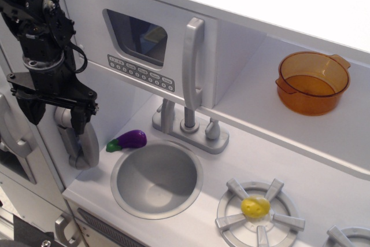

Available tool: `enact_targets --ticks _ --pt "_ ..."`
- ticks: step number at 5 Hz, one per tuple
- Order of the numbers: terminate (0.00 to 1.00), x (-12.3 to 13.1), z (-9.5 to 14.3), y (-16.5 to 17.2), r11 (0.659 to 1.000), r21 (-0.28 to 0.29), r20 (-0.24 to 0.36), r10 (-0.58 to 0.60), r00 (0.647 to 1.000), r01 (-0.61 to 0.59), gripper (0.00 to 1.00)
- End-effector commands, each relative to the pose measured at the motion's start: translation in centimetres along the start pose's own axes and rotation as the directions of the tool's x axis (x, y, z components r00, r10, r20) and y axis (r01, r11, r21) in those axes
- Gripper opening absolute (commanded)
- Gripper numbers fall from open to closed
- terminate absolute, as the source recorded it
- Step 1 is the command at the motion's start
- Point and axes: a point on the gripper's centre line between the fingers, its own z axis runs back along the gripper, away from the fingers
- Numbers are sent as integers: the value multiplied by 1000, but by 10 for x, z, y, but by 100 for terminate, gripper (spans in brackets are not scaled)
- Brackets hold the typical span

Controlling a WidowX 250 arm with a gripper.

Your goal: Open microwave

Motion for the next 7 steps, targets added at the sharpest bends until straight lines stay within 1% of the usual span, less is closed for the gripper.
enact_targets --ticks 1,2,3,4,5,6,7 --pt "0 0 0 0 1000 0 0 0 1000 0 100" --pt "0 5 28 -30 998 -62 9 -12 1000 13 100" --pt "0 12 62 -62 989 -147 28 -25 999 29 100" --pt "0 16 87 -91 972 -223 62 -66 996 78 100" --pt "0 20 100 -108 956 -274 74 -85 994 102 100" --pt "0 18 102 -122 938 -308 124 -126 984 159 100" --pt "0 24 109 -129 932 -317 181 -124 976 177 100"
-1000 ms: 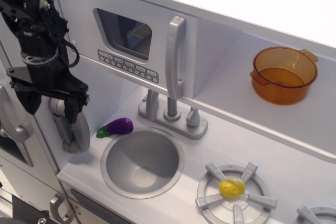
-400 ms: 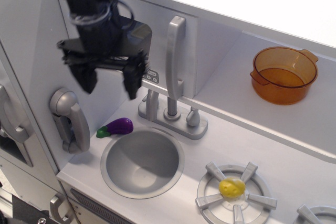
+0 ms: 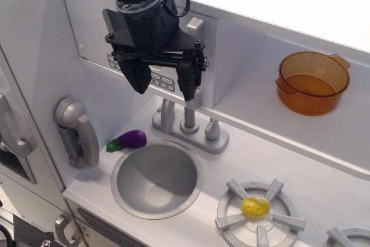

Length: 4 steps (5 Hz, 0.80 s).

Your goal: Open microwave

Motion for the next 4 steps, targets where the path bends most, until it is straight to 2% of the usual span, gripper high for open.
enact_targets --ticks 1,3,4 --pt "0 22 24 -10 1000 -4 164 -19 986 20 100" --pt "0 39 18 -19 999 39 247 -12 969 2 100" --pt "0 44 16 -19 1000 28 269 -6 963 -2 0"
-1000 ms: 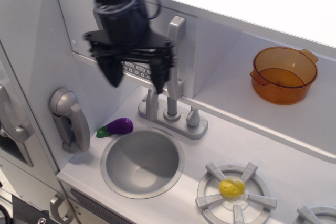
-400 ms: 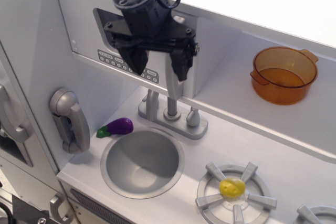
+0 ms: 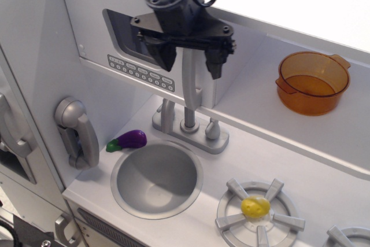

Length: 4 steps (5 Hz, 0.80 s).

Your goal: Open microwave

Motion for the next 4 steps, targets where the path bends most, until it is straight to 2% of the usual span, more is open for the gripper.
enact_targets --ticks 1,2,4 --pt "0 14 11 -2 999 -29 68 18 997 -16 0" --pt "0 15 13 0 999 -30 90 28 996 -26 0" --pt "0 -7 23 12 999 -36 65 -1 998 3 0"
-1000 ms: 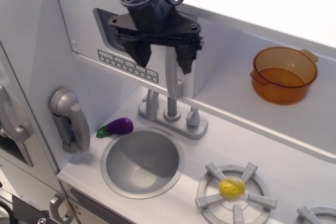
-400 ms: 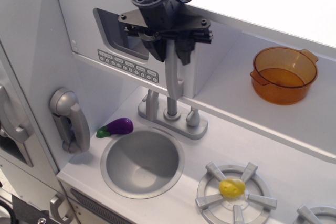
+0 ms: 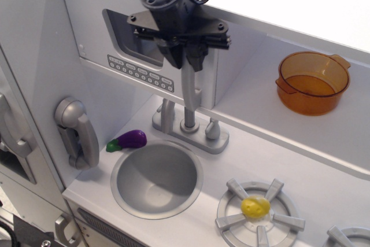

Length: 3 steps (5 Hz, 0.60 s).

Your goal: Open microwave

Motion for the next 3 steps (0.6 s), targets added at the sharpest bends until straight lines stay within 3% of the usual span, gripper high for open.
enact_targets --ticks 1,2,3 --pt "0 -27 35 22 999 -27 -13 -27 1000 26 0" --pt "0 -48 49 36 991 8 -92 -135 987 136 100" --pt "0 -63 62 44 983 -9 -207 -181 961 183 100"
